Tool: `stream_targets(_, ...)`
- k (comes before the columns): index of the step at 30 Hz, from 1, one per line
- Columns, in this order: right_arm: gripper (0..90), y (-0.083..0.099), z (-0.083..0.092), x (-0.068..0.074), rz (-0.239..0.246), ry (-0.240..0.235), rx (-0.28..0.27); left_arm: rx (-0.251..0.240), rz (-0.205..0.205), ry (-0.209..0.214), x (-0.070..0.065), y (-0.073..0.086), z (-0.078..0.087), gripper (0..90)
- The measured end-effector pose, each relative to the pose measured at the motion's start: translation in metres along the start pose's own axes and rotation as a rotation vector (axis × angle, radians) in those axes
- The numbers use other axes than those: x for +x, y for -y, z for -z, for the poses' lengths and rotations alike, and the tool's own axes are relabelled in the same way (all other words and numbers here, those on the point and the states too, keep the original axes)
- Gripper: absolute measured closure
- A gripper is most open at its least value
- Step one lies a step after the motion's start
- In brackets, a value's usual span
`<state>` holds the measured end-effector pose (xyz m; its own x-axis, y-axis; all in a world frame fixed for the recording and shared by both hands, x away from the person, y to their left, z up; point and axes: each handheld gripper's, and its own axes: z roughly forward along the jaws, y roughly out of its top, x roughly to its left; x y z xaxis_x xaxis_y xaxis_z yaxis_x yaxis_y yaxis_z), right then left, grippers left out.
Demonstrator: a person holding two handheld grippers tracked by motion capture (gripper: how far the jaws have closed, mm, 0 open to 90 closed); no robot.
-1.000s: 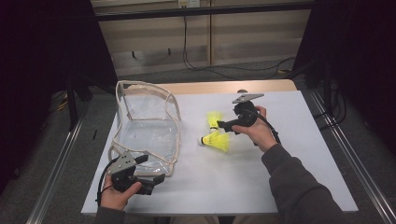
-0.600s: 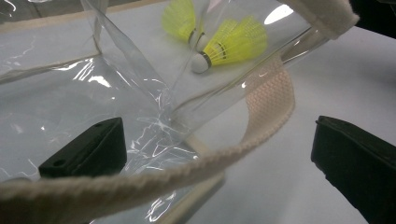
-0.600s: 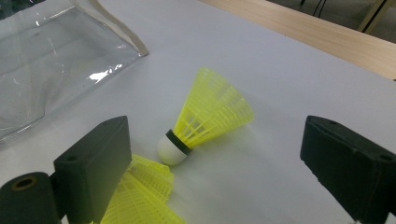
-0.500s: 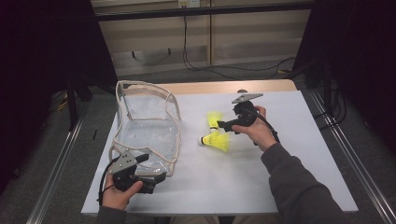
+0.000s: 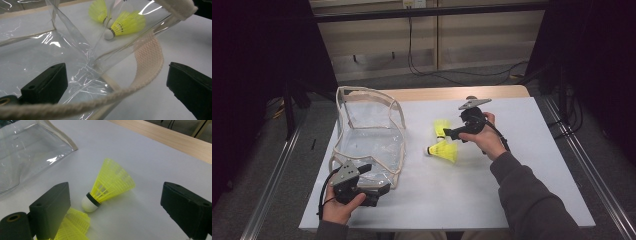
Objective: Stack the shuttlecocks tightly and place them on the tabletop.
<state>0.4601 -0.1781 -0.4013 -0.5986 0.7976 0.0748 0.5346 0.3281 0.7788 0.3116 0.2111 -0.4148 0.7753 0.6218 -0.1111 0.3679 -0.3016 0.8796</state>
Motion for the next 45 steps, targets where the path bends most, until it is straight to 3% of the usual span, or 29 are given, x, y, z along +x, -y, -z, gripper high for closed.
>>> stream_targets(45,9.7,-0.006,-0.024,-0.003,0.028,0.001,0.021,-0.013,0.003,-0.013,0.001,0.0,-0.004,3.5)
